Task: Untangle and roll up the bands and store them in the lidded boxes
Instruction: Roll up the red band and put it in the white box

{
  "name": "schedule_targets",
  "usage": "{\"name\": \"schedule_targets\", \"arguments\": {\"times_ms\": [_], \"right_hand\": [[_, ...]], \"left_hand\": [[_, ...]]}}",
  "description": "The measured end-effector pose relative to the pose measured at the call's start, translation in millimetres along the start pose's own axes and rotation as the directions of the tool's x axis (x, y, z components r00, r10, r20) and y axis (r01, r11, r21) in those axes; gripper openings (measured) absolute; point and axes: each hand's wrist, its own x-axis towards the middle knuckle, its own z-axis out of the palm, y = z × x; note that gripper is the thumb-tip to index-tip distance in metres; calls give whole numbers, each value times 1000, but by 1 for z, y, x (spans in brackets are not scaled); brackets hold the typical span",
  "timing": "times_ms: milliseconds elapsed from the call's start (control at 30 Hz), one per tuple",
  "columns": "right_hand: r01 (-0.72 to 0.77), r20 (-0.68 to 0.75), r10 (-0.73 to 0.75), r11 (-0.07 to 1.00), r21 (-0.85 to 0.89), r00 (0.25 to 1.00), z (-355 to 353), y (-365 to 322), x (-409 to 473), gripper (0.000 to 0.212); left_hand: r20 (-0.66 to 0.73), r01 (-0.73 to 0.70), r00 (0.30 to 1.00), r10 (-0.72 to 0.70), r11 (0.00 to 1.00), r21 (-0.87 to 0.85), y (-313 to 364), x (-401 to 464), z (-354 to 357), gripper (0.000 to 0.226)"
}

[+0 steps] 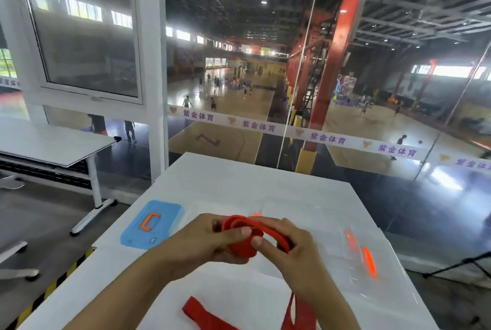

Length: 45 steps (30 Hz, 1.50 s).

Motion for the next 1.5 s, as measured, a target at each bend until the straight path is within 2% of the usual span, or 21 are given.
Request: {"name": "schedule_targets", "arguments": {"times_ms": [67,167,233,333,500,600,700,867,967,1033,1100,1233,1333,1500], "right_hand": [[-16,7,16,1000,-25,1000,2,7,-8,34],[-56,36,59,996,-64,998,0,16,-17,43],[-74,55,78,995,-65,995,2,22,-22,52],[-88,34,90,995,-48,995,17,29,-30,59],[-128,-190,127,992,5,974,44,34,-38,39],[-155,-178,161,987,49,971,51,44,-43,34],[-168,-132,167,986,7,977,47,50,-49,31],[-204,83,209,977,-64,974,31,50,-51,33],[-167,211,192,977,-130,958,31,47,-51,40],[-153,266,193,974,-165,945,34,44,-50,41],[-129,301,188,970,-206,935,34,42,-48,41],[-137,324,193,973,-188,926,30,42,-48,44],[-133,347,156,987,-87,925,28,42,-52,47],[-157,324,162,987,-40,932,29,42,-56,42]], "left_hand": [[-50,32,998,-32,999,-18,-12,0,1,45],[-115,29,992,-59,969,-246,-32,-2,5,42],[-156,-5,986,-57,930,-367,-42,-3,9,40],[-251,-86,968,-30,895,-439,-55,0,16,42],[-318,-167,948,14,873,-459,-72,-5,29,33],[-267,-130,964,-2,871,-474,-86,-11,28,35],[-176,-27,983,-51,911,-411,-97,-17,22,41],[-21,136,989,-144,968,-213,-101,-25,2,45],[107,148,982,-157,985,84,-89,-26,-8,40],[149,143,969,-198,938,316,-81,-24,-8,31],[162,126,964,-213,897,424,-79,-23,-7,24],[89,61,991,-102,924,377,-85,-26,-4,21],[58,9,998,-28,953,302,-91,-30,-1,21],[65,-12,998,-5,966,259,-100,-38,5,20]]}}
